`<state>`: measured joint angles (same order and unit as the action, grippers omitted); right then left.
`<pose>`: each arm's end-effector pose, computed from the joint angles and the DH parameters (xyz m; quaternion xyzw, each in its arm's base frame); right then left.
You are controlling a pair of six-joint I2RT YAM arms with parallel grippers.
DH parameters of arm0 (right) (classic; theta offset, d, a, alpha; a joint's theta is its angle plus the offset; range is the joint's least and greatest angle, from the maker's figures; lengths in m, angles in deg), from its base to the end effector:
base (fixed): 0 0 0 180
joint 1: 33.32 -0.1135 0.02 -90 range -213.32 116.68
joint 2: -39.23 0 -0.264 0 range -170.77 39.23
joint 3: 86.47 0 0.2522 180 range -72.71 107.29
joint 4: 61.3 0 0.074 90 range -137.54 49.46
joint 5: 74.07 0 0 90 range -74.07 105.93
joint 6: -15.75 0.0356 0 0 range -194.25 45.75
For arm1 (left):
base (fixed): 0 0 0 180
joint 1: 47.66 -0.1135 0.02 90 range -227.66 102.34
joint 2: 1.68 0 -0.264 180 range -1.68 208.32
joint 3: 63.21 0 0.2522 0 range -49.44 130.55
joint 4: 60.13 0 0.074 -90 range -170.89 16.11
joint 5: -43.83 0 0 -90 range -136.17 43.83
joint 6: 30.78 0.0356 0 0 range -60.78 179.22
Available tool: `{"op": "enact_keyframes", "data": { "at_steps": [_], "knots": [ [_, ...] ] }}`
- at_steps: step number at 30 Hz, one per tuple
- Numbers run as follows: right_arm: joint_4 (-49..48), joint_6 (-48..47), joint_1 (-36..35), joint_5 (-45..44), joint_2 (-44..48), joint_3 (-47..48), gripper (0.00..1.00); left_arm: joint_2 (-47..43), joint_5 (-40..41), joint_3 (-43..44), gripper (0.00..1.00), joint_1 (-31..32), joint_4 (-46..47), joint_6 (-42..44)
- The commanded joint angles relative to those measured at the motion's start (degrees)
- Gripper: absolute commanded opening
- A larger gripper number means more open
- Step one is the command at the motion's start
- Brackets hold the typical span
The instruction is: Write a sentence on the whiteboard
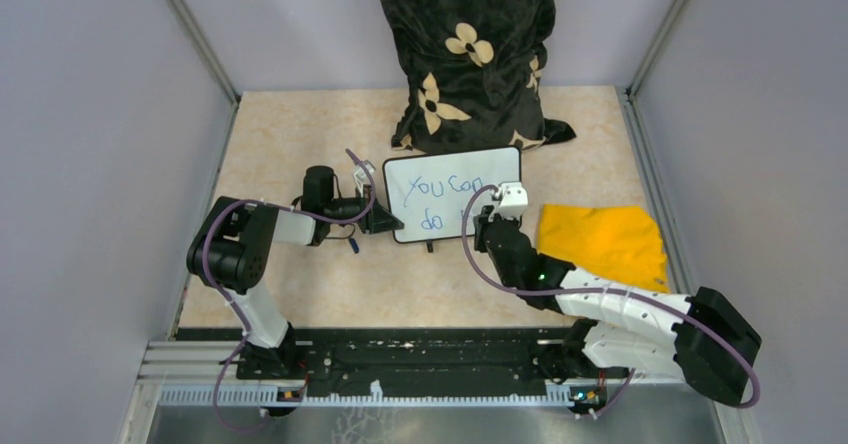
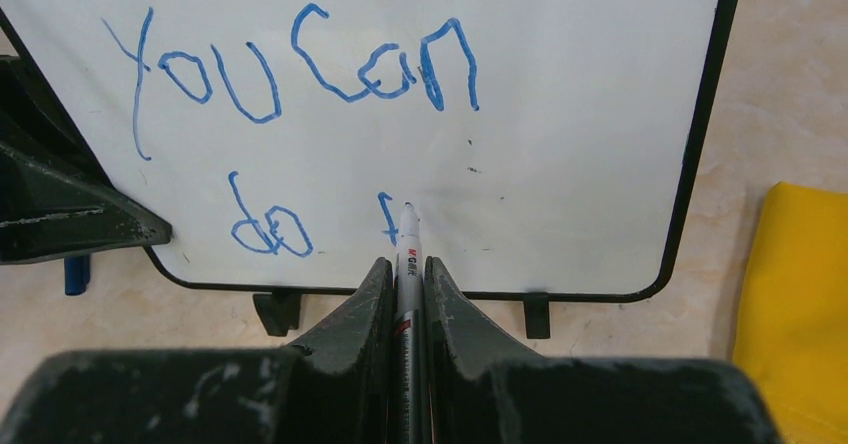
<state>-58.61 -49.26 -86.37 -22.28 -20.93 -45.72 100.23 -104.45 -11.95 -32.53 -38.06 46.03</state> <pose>0.1504 0.1634 0.2203 -0.0127 0.8048 0.1213 0.5809 0.2970 -0.1117 0.1324 0.2614 0.7466 -0.5151 0.3301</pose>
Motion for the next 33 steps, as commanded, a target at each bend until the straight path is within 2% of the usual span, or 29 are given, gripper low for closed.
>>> {"op": "enact_keyframes", "data": {
  "at_steps": [1, 21, 33],
  "knots": [
    [-2.0, -1.6, 0.5, -0.3, 1.7, 1.4, 0.0, 1.3, 1.0, 1.0, 0.26, 0.3, -0.6, 2.0],
    [-5.9, -2.4, 2.1, 0.2, -3.7, 4.6, 0.0, 1.2, 1.0, 1.0, 0.26, 0.3, -0.8, 2.2],
    [-4.2, -1.0, 2.6, 0.3, -4.2, 3.1, 0.0, 1.2, 1.1, 1.0, 0.26, 0.3, -1.0, 2.3]
  ]
}}
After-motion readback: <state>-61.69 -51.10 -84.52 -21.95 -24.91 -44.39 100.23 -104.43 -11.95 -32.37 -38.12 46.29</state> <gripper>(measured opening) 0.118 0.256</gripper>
